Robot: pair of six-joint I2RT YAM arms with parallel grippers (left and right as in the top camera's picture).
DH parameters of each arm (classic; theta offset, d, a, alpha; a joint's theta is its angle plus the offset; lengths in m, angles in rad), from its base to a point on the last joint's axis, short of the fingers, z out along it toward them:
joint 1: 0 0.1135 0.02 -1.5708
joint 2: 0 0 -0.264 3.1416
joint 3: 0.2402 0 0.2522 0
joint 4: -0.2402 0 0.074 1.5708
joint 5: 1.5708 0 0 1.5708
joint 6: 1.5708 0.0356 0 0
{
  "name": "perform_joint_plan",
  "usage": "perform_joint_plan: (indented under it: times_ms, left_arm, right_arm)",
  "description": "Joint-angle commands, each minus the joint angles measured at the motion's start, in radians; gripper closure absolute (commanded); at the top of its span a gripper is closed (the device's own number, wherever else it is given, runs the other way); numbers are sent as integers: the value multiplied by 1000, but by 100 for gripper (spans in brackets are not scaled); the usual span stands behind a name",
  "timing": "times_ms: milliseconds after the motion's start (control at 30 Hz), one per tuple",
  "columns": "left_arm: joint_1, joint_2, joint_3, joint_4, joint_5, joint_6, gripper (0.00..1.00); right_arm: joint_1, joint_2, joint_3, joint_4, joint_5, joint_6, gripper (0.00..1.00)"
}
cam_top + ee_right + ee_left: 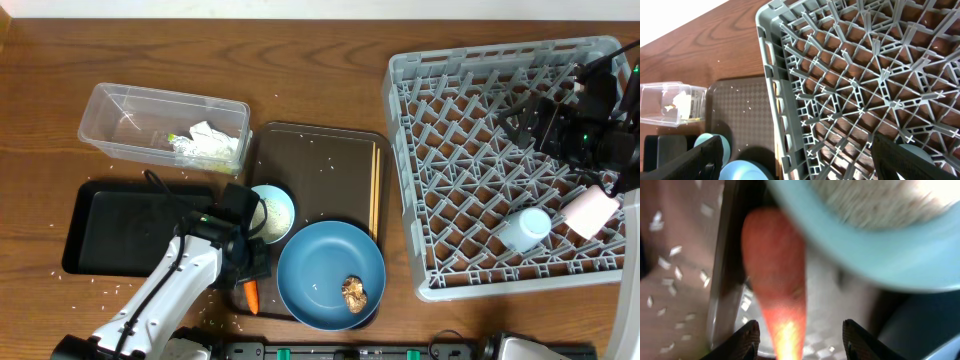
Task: Sort waste into correct bins and load items into the dishwasher rack
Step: 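Grasp the carrot beside the blue plate with the left gripper, then place the carrot onto the black tray with the left gripper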
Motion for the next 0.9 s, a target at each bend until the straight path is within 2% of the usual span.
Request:
perform_joint_plan:
  times_ms: [0, 300, 533, 633, 733, 867]
  left_arm:
    - [2, 10, -4, 9, 2, -44, 46]
    - [3, 60, -30, 38, 2, -79, 51]
    - [3, 71, -30, 53, -22, -86, 62]
    - [6, 87, -30, 57, -32, -87, 63]
    - [18, 92, -30, 57, -32, -87, 76]
    - [23, 90, -24, 48, -32, -80, 80]
  right_arm:
    - [6, 1, -5, 0, 3, -5, 12]
    - [6, 1, -5, -14, 3, -5, 13]
    - [6, 1, -5, -15, 3, -5, 13]
    - [6, 0, -5, -18, 3, -5, 13]
    - [6, 0, -5, -24, 3, -5, 14]
    - [6, 0, -5, -23, 3, -5, 13]
